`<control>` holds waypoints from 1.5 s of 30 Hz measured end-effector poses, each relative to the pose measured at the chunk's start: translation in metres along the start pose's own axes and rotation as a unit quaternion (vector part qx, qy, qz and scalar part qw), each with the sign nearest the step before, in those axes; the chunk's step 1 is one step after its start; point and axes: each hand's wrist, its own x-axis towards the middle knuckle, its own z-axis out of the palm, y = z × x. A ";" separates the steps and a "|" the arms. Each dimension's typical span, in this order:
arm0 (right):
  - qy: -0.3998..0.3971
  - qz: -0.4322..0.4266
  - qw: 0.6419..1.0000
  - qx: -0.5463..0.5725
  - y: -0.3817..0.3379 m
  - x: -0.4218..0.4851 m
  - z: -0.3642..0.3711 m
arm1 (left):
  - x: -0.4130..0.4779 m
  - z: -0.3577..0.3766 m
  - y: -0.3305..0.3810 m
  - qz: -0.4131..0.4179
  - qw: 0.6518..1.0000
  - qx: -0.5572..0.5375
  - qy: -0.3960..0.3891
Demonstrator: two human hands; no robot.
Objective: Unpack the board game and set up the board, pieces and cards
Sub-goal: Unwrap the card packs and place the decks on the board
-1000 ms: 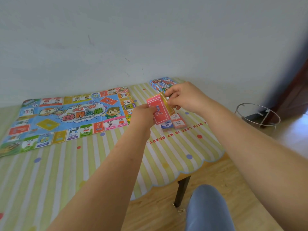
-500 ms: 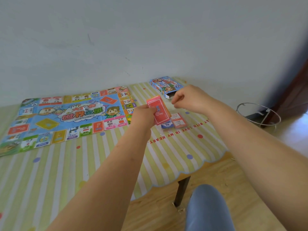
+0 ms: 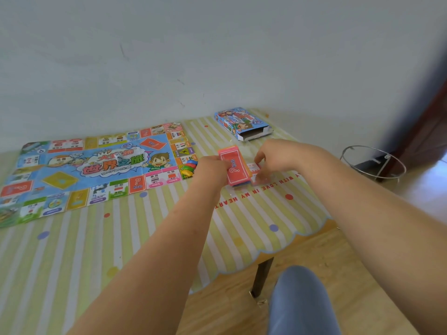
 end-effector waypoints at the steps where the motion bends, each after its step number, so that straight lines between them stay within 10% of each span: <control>1: -0.005 0.001 1.000 -0.005 -0.001 0.001 -0.001 | 0.001 0.000 -0.001 0.003 1.000 0.010 0.001; 45: -0.044 -0.017 0.988 0.150 0.002 0.003 -0.005 | 0.003 0.003 -0.005 0.032 0.999 0.037 0.008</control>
